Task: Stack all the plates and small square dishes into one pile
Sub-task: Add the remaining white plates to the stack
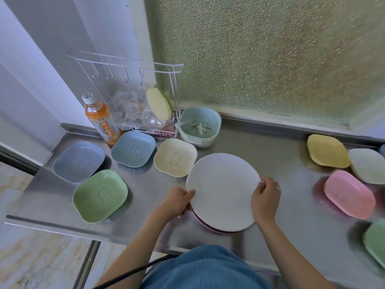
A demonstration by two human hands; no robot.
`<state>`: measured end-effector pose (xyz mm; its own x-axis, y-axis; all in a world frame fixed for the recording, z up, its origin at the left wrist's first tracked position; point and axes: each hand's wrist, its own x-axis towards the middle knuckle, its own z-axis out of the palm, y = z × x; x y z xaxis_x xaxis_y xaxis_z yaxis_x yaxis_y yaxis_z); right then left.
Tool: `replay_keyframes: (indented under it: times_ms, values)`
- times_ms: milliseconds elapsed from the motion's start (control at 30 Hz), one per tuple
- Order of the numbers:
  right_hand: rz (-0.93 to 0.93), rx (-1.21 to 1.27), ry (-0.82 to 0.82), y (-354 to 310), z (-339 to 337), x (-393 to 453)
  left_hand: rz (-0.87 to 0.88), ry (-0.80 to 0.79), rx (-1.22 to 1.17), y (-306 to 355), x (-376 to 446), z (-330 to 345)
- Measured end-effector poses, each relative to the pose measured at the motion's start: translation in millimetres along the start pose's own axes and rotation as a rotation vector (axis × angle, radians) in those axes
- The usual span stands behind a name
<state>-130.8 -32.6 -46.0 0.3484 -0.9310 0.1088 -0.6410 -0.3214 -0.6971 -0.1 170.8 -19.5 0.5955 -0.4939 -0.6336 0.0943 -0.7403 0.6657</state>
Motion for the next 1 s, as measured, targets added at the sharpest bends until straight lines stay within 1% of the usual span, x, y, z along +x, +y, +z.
replay_keyframes:
  times_ms: [167,333,467,533,733,800,900,933,1000]
  values:
    - [0.011,-0.027,0.006,6.8,2.0,-0.2,-0.013,-0.023,0.05,4.5,3.9,0.7]
    - [0.005,-0.079,-0.024,5.5,1.0,-0.5,-0.018,0.008,0.128,2.7,5.7,5.9]
    - [-0.003,-0.015,-0.131,3.5,-2.6,2.8,-0.052,-0.009,0.047,2.0,8.2,6.8]
    - [-0.001,-0.01,-0.143,3.4,-2.9,3.9,-0.066,-0.024,-0.009,2.3,8.5,6.2]
    - [-0.013,-0.103,-0.168,7.0,1.4,3.8,-0.053,-0.024,-0.056,1.0,8.2,7.3]
    - [-0.017,-0.112,-0.168,6.1,-0.3,3.3,-0.038,-0.006,-0.075,-0.6,8.0,9.2]
    - [-0.03,-0.207,-0.133,3.5,-2.4,1.2,-0.037,0.016,-0.099,-3.1,6.2,10.2]
    - [-0.034,-0.236,-0.106,2.0,-3.0,0.6,-0.049,0.049,-0.11,-3.9,6.2,8.4]
    - [-0.049,-0.258,-0.066,-2.1,-3.5,-0.4,-0.123,0.169,-0.206,-7.6,11.3,-0.1]
